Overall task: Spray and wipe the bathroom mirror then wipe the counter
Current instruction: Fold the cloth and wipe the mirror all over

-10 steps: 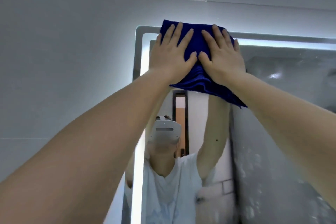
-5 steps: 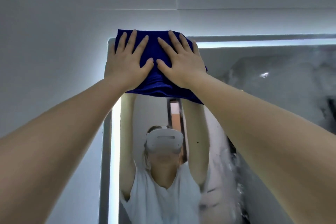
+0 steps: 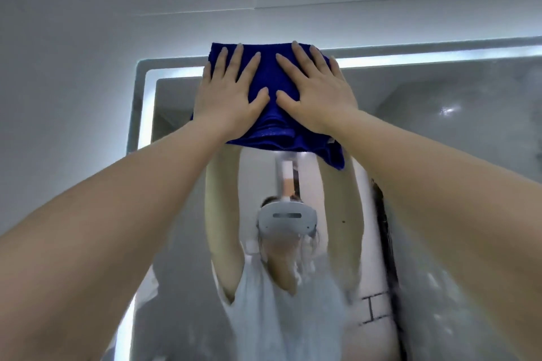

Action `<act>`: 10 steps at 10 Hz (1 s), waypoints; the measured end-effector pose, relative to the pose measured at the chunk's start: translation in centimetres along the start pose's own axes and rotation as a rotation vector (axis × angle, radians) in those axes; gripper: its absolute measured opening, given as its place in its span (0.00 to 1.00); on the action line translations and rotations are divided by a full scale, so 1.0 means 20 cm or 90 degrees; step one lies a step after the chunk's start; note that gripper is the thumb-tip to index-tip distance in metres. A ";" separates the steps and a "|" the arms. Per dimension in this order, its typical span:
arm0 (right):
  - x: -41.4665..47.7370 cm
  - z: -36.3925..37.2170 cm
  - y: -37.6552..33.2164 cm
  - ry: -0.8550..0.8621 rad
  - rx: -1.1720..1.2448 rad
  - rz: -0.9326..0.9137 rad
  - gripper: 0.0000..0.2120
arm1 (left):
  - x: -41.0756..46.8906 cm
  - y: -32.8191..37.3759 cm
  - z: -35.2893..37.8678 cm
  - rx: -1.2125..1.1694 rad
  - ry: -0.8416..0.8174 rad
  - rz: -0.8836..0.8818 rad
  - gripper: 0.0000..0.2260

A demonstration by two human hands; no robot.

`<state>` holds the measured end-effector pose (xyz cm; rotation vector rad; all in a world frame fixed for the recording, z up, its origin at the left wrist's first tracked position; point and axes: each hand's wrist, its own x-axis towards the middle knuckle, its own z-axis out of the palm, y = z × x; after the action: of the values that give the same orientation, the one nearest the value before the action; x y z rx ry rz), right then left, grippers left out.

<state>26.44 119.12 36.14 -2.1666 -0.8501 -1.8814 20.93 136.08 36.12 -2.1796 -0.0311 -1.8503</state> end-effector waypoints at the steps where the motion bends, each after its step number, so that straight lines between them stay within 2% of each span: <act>1: -0.06 -0.04 0.22 0.002 -0.002 0.007 0.31 | 0.06 0.22 0.02 -0.006 -0.002 0.006 0.28; 4: -0.28 -0.16 0.85 -0.015 -0.024 0.003 0.31 | 0.16 0.88 0.09 -0.027 0.009 0.012 0.29; 10: -0.31 -0.18 0.87 -0.023 -0.032 0.026 0.30 | 0.14 0.93 0.10 -0.068 0.021 -0.005 0.28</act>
<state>31.78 101.13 35.33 -2.2371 -0.7660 -1.8693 27.09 118.21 34.84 -2.2218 0.0672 -1.9331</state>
